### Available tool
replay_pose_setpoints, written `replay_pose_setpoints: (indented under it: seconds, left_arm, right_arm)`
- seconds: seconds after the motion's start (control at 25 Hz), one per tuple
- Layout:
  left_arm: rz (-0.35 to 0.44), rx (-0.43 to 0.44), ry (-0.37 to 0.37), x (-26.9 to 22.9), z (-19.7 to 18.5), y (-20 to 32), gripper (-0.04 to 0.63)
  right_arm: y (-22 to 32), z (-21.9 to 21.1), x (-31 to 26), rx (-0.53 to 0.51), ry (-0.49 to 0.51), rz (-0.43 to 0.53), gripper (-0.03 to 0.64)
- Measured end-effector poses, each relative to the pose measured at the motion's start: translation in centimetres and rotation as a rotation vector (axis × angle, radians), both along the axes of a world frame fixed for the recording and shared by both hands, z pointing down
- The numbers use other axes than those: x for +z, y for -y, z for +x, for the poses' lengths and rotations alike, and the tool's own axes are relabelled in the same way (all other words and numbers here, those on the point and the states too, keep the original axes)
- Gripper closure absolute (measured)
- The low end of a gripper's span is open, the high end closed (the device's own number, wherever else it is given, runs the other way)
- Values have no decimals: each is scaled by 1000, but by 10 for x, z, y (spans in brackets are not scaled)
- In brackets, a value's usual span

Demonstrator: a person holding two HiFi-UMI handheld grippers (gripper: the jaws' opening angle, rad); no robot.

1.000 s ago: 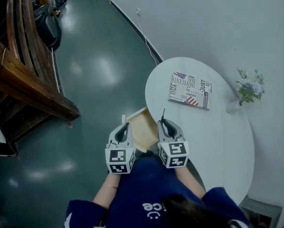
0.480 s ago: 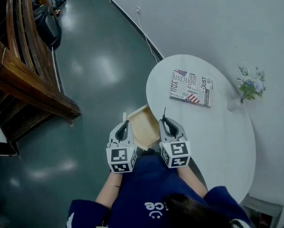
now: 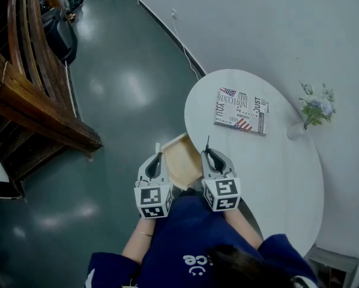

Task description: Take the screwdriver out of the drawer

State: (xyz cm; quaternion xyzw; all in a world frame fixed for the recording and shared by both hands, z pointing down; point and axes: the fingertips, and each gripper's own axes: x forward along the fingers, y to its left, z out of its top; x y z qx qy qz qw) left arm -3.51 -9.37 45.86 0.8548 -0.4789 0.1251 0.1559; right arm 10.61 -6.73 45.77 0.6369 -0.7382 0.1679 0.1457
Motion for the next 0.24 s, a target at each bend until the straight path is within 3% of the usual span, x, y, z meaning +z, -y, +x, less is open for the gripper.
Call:
replay_pose_setpoints:
  seconds: [0.24]
  left_arm:
    - [-8, 4, -1, 5, -2, 2, 591]
  right_arm:
    - [2, -2, 4, 1, 5, -6, 548]
